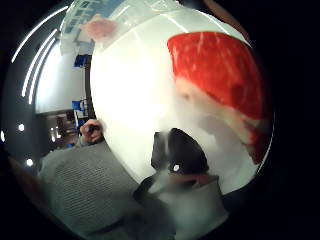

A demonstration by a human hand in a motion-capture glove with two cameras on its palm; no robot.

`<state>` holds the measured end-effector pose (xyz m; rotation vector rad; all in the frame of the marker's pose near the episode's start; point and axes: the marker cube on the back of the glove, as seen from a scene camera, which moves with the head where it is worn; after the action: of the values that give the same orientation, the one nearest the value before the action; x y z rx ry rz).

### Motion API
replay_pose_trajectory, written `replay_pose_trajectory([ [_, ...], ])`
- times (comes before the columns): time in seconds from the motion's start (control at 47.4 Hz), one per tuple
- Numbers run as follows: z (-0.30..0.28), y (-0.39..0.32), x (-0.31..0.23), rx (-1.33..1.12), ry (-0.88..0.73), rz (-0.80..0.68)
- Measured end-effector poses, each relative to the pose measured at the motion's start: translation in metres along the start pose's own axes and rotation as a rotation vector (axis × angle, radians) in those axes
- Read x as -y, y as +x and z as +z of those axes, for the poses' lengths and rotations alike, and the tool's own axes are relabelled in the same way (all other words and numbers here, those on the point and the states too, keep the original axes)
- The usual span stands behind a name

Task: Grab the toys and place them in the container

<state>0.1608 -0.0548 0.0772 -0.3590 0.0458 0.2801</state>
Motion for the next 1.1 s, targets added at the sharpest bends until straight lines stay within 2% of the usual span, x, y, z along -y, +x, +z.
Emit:
replay_pose_trajectory([
  [0.148, 0.004, 0.001, 0.001, -0.03, 0.018, 0.008],
  [0.232, 0.01, 0.003, 0.006, -0.129, 0.056, 0.025],
  [0.316, 0.02, 0.0, 0.011, -0.227, 0.167, 0.023],
  [0.422, 0.02, -0.009, 0.018, -0.236, 0.309, -0.012],
  [0.696, 0.008, -0.01, 0.023, -0.173, 0.272, -0.037],
  [0.78, -0.028, -0.017, 0.025, -0.135, 0.26, -0.073],
  [0.97, -0.182, -0.027, 0.053, -0.143, 0.392, -0.097],
  [1.097, -0.233, -0.041, 0.077, -0.126, 0.403, -0.151],
])
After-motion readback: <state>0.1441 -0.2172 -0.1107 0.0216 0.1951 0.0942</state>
